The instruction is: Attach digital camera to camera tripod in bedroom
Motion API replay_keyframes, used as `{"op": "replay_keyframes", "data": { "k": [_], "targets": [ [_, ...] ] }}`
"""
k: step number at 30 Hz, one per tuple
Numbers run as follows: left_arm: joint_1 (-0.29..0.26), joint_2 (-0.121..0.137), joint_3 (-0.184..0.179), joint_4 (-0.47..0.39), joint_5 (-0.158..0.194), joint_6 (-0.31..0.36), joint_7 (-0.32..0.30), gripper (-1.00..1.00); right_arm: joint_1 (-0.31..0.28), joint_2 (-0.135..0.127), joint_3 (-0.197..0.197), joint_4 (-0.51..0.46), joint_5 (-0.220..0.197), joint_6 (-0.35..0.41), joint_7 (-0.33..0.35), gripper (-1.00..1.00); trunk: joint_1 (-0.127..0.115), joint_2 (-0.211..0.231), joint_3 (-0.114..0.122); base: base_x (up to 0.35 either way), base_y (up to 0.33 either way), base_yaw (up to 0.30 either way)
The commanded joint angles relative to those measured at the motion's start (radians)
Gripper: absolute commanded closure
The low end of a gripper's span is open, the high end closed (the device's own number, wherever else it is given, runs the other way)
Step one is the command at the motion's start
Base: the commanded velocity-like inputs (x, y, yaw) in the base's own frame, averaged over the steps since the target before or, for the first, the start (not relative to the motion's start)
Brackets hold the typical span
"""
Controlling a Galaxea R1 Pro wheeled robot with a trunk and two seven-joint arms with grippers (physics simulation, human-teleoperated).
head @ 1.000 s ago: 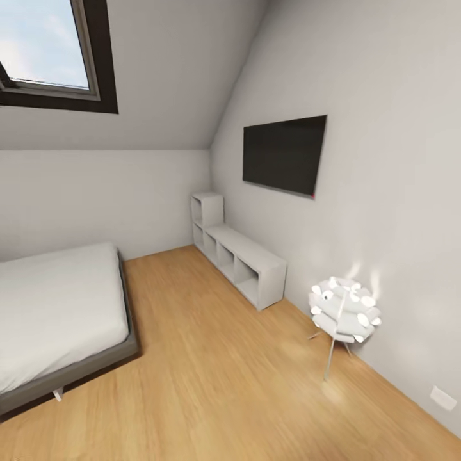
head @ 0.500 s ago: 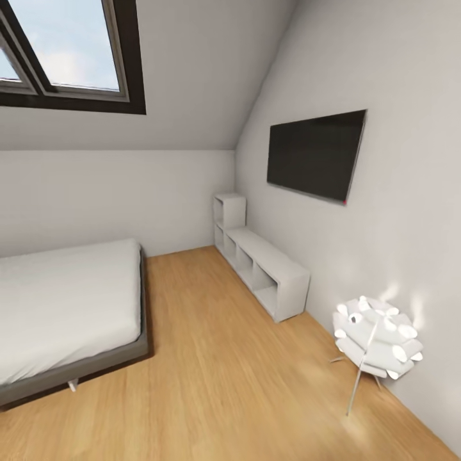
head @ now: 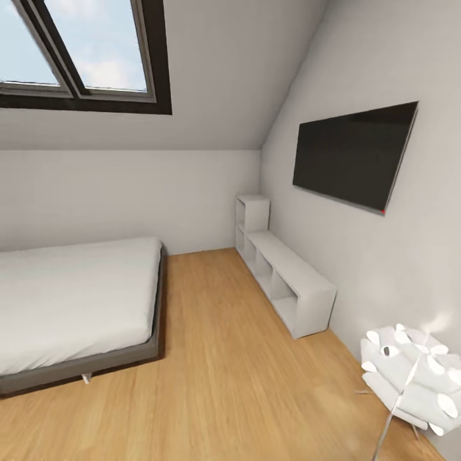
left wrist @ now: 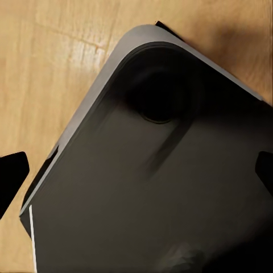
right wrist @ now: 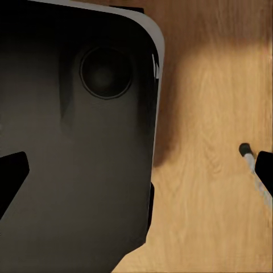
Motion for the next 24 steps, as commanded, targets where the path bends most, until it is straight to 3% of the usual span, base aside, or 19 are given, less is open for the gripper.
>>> {"op": "replay_keyframes", "data": {
  "k": [1,16,24],
  "targets": [
    [0.001,0.0,0.003,-0.002,-0.001,-0.001,0.001,-1.0,0.0,0.0,0.0,0.0,0.006,-0.002,-0.001,-1.0,0.0,0.0,-0.001,0.245,-0.228,0.278],
    [0.001,0.0,0.005,-0.002,0.003,-0.001,0.001,-1.0,0.0,0.0,0.0,0.0,0.006,-0.002,-0.001,-1.0,0.0,0.0,-0.001,0.245,-0.224,0.278],
    [0.001,0.0,0.004,-0.002,0.029,-0.001,0.001,-1.0,0.0,0.0,0.0,0.0,0.006,-0.002,-0.001,-1.0,0.0,0.0,-0.001,0.244,-0.207,0.278]
  ]
}}
